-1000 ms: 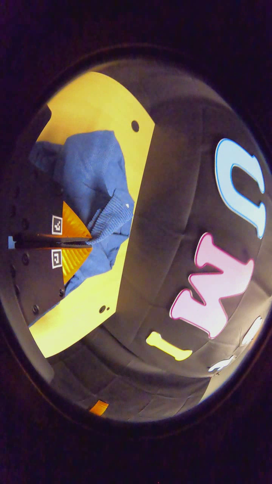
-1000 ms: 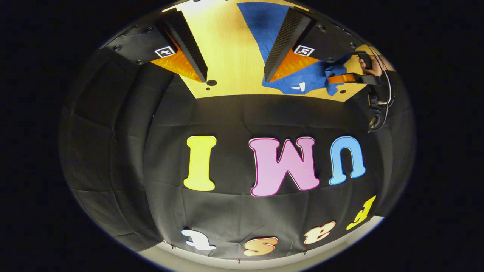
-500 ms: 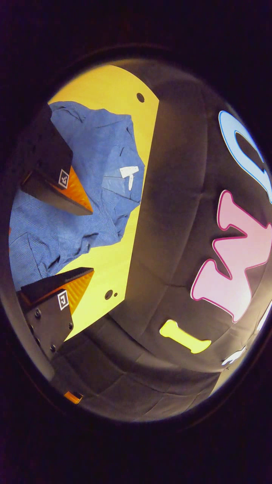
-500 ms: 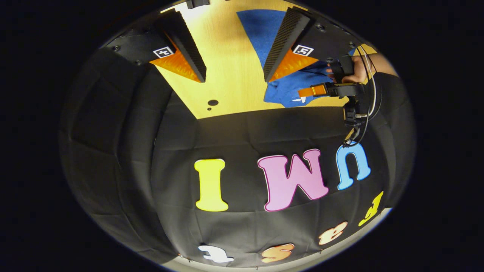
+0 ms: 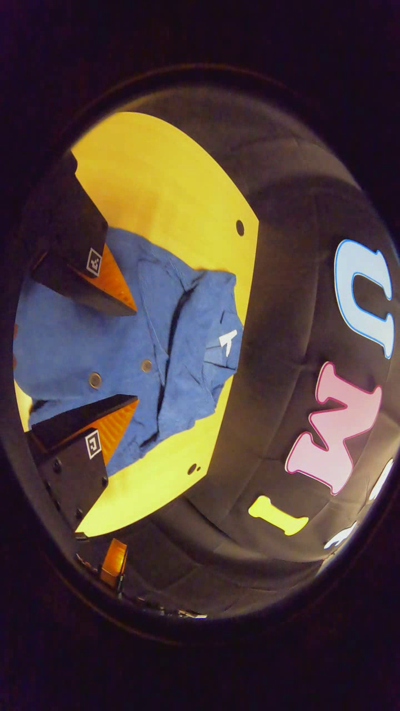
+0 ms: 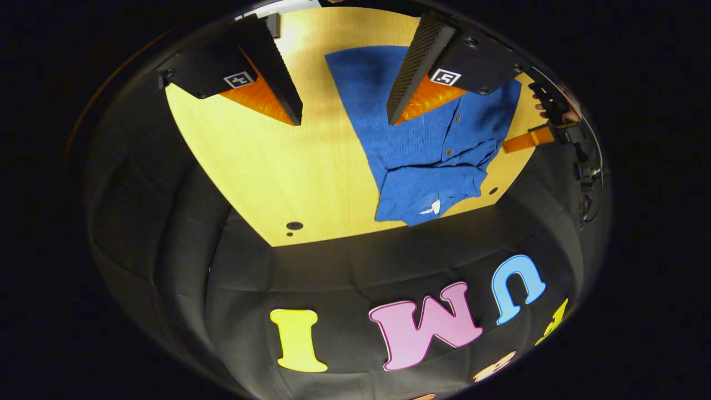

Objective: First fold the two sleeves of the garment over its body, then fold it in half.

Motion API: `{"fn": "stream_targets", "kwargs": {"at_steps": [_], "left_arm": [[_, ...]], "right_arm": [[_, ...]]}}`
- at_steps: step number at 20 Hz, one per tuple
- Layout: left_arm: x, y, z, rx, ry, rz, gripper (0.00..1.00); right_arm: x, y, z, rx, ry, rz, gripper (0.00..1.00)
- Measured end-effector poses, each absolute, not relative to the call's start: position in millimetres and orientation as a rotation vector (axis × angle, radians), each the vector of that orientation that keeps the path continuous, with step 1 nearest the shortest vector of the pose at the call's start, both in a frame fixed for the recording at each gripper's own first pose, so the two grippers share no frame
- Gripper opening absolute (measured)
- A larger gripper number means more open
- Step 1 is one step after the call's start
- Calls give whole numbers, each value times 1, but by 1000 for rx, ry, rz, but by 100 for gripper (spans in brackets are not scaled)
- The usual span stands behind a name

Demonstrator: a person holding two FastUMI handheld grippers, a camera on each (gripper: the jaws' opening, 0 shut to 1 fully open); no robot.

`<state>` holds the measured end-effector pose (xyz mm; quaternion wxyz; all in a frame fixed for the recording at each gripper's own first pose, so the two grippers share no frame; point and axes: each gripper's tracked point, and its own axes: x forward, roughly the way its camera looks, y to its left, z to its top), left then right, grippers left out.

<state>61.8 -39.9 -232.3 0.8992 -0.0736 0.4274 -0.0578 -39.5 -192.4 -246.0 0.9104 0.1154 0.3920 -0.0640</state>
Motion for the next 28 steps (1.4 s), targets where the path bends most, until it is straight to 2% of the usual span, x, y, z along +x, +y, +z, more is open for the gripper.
{"fn": "stream_targets", "kwargs": {"at_steps": [6,9,12,16,17,18,19,20,22,23,25,27,28], "left_arm": [[-29,48,-278,-24,1108,-2,83],[-57,69,-303,0,1223,40,83],[-72,67,-313,-19,1291,22,83],[-66,63,-312,23,1291,-32,80],[-65,62,-311,30,1293,-41,83],[-64,61,-313,34,1292,-46,80],[-63,61,-311,37,1286,-51,65],[-63,62,-311,39,1284,-54,72],[-59,58,-314,25,1273,-54,71],[-59,56,-314,21,1270,-48,63],[-59,54,-317,12,1259,-46,60],[-55,50,-319,-21,1250,-32,31],[-58,47,-316,-40,1251,-19,22]], "right_arm": [[-66,-163,-314,173,993,-79,98],[-85,-158,-345,174,1115,-112,99],[-96,-157,-362,157,1187,-134,99],[-100,-157,-373,130,1230,-134,100],[-105,-157,-375,112,1254,-129,100],[-107,-157,-374,89,1274,-120,99],[-107,-157,-375,85,1285,-123,99],[-108,-157,-375,99,1293,-138,100],[-109,-157,-375,104,1298,-147,99],[-108,-157,-375,98,1296,-146,100],[-108,-158,-374,99,1297,-147,100],[-104,-158,-375,104,1293,-153,97],[-100,-158,-376,113,1288,-158,89]]}}
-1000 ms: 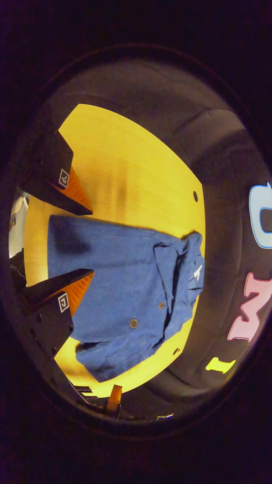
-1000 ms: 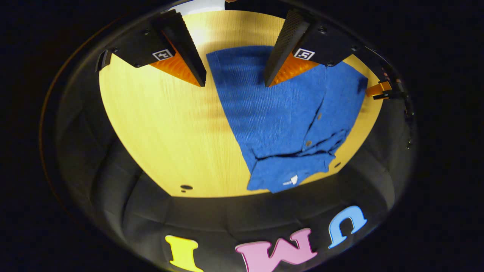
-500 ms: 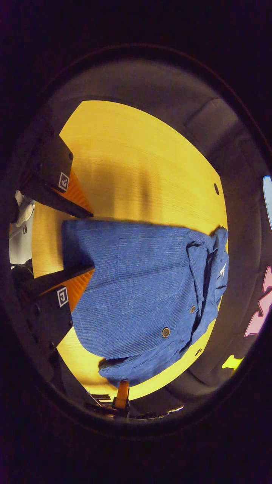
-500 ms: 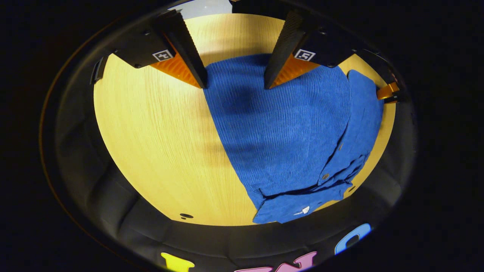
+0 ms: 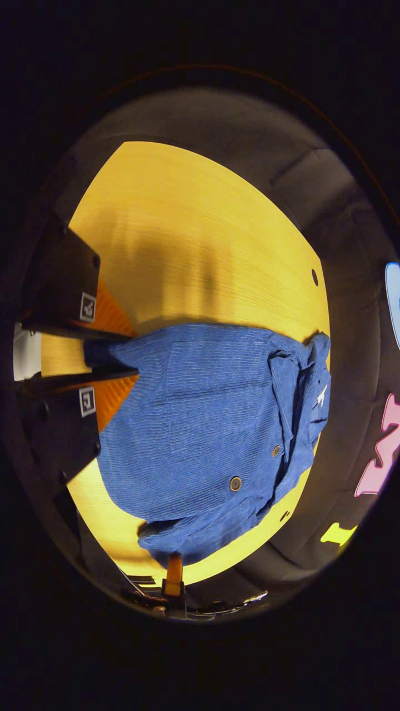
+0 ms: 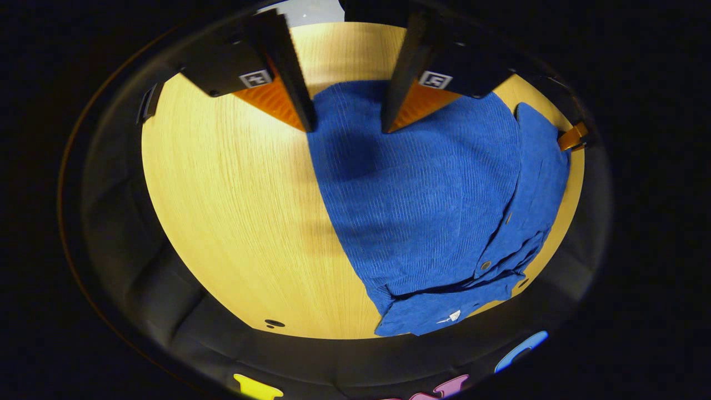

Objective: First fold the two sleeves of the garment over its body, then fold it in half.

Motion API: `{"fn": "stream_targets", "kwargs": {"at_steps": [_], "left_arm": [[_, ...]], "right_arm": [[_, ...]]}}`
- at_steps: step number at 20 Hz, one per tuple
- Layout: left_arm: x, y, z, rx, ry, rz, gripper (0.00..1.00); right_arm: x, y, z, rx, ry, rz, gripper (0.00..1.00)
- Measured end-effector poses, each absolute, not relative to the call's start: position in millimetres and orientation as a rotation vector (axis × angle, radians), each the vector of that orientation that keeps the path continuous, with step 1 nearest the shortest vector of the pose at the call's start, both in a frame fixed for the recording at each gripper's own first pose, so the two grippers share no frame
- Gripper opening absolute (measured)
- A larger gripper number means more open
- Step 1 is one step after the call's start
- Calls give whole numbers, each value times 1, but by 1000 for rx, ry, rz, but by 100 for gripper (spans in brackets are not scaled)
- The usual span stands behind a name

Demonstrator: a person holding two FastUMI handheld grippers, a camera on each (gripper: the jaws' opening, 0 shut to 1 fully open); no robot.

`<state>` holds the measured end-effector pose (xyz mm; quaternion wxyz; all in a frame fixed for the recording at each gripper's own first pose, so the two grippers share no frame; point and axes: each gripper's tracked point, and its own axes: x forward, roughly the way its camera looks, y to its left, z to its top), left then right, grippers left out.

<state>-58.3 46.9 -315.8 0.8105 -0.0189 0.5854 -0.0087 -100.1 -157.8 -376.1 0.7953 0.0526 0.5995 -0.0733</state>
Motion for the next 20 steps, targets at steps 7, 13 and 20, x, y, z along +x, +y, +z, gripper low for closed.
{"fn": "stream_targets", "kwargs": {"at_steps": [7,13,20], "left_arm": [[-55,12,-315,-263,1241,-85,0],[-46,10,-300,-277,1233,-74,0],[40,-3,-226,-368,1093,-122,0]], "right_arm": [[-91,-153,-376,160,1260,-52,6],[-63,-131,-352,395,1203,-49,5],[29,-102,-286,334,1051,100,5]]}}
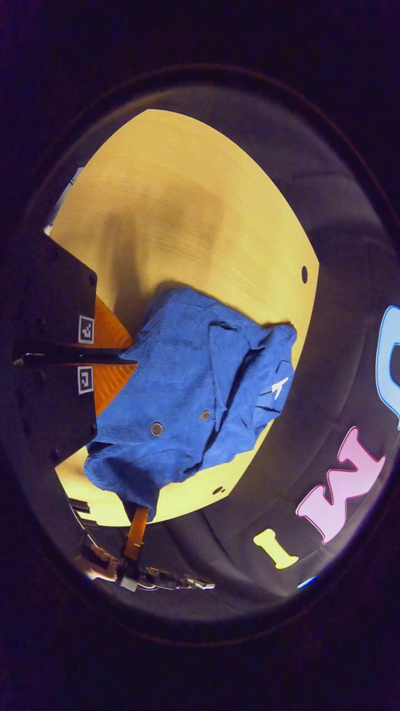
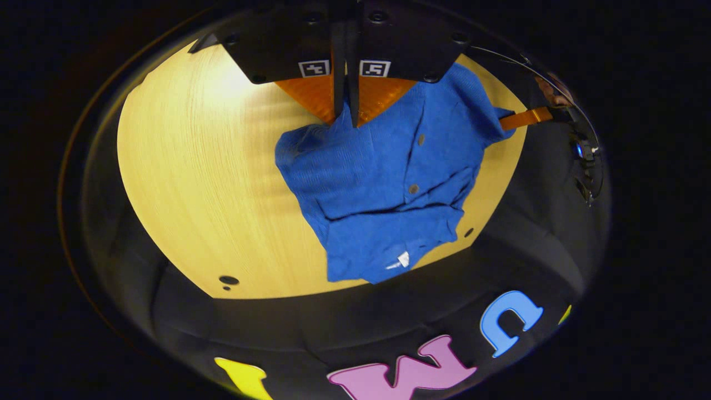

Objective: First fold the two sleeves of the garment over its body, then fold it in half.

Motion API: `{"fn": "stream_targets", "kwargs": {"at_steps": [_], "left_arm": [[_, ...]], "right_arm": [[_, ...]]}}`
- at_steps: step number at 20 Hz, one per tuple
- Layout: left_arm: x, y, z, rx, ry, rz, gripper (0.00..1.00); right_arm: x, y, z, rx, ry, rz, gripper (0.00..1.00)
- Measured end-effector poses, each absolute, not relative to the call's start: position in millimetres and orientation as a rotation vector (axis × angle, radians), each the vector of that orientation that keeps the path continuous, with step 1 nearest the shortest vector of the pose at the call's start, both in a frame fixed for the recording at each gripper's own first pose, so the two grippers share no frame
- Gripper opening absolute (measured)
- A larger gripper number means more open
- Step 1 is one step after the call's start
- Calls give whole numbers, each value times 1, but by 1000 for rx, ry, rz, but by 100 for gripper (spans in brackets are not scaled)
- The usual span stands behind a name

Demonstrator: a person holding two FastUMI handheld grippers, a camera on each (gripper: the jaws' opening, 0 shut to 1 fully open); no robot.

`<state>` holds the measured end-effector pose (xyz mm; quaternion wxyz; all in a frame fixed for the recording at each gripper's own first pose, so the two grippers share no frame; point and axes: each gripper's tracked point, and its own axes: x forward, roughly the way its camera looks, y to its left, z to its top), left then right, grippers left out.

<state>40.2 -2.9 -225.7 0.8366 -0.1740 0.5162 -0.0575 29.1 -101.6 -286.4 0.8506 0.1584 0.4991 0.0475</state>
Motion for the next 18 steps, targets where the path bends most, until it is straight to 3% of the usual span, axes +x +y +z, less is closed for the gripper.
{"fn": "stream_targets", "kwargs": {"at_steps": [6,12,18], "left_arm": [[152,5,-180,-260,963,-153,0],[298,15,-159,-286,793,-161,0],[448,65,-203,-400,619,-3,0]], "right_arm": [[147,-92,-243,420,905,138,5],[283,-110,-247,468,778,89,4],[410,-139,-295,459,716,-20,4]]}}
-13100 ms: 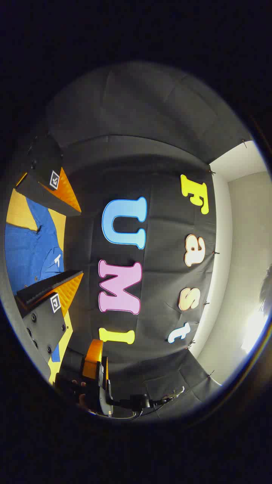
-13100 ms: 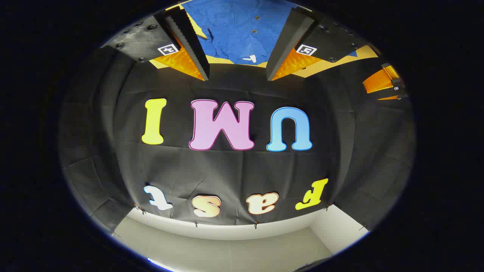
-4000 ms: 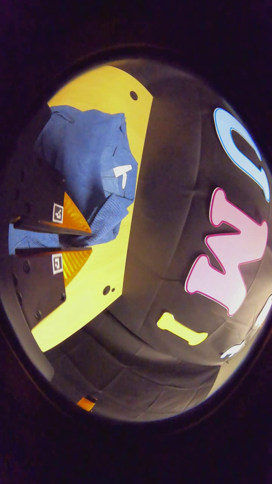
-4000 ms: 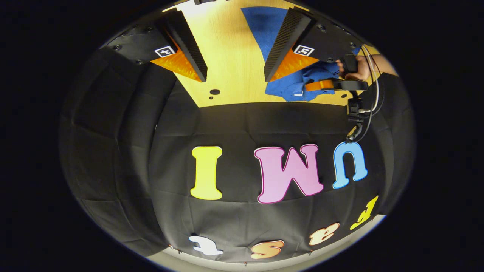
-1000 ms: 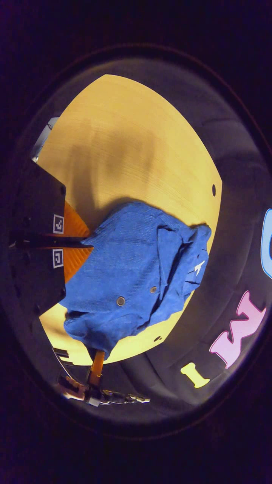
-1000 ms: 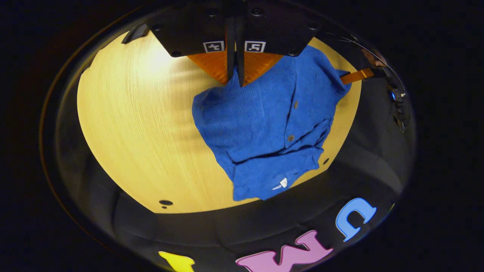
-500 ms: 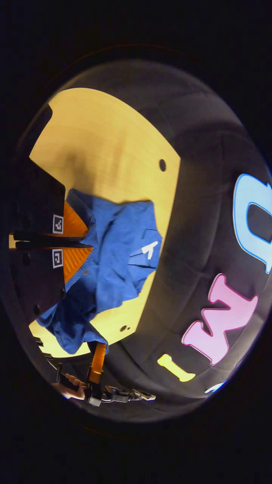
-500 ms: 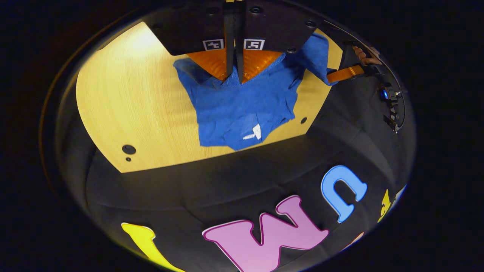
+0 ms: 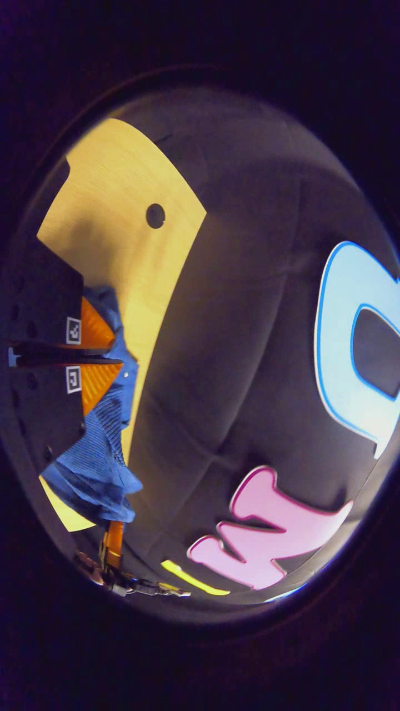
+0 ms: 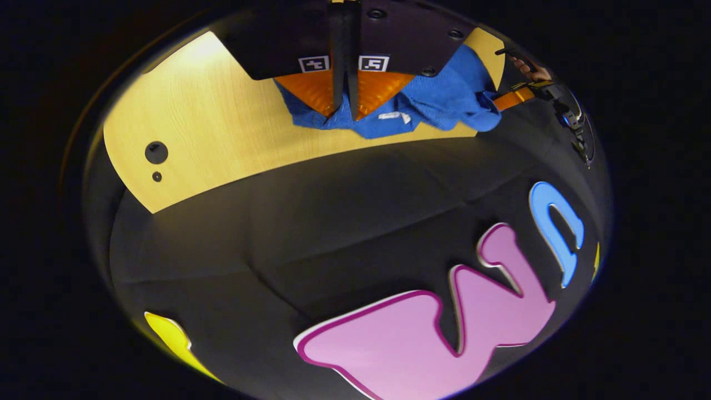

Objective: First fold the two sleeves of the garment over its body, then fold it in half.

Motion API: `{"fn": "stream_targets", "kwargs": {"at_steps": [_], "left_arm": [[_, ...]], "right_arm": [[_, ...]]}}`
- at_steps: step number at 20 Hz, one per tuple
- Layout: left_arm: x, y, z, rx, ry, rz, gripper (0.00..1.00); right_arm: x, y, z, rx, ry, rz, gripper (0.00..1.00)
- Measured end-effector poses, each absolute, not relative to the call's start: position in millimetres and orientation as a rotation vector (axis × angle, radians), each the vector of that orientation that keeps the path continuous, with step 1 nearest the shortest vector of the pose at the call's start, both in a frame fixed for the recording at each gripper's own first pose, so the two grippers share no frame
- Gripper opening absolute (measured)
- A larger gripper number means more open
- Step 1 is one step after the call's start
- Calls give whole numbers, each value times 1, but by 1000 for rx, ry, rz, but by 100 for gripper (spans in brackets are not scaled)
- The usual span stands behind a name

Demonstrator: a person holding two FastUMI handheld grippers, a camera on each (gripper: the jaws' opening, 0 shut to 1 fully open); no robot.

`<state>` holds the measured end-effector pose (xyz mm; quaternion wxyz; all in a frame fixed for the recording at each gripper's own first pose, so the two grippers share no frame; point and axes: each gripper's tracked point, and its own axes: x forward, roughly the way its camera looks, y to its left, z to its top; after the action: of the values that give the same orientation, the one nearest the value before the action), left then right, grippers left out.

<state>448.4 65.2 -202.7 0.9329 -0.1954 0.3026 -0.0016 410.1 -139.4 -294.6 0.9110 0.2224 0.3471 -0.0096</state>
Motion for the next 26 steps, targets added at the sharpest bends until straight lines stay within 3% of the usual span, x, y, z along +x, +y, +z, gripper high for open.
{"fn": "stream_targets", "kwargs": {"at_steps": [2,3,4,5,6,10,16,21,24,26], "left_arm": [[466,82,-229,-493,621,102,2],[468,92,-241,-521,615,143,14],[467,100,-248,-530,620,191,23],[464,105,-261,-534,647,220,63],[452,102,-260,-539,714,204,78],[418,110,-233,-336,692,210,85],[357,63,-142,-120,523,28,85],[272,36,-71,-180,425,-61,84],[223,48,-24,-230,273,-60,87],[184,50,-13,-272,234,-92,82]], "right_arm": [[428,-144,-323,480,746,-73,5],[425,-146,-333,482,761,-87,5],[425,-149,-341,452,770,-101,14],[420,-154,-349,393,780,-107,21],[414,-159,-349,325,780,-100,37],[393,-176,-308,208,628,-136,100],[337,-177,-217,147,440,-166,98],[264,-157,-139,38,317,-195,98],[217,-138,-107,20,249,-166,97],[182,-146,-102,-95,246,-220,97]]}}
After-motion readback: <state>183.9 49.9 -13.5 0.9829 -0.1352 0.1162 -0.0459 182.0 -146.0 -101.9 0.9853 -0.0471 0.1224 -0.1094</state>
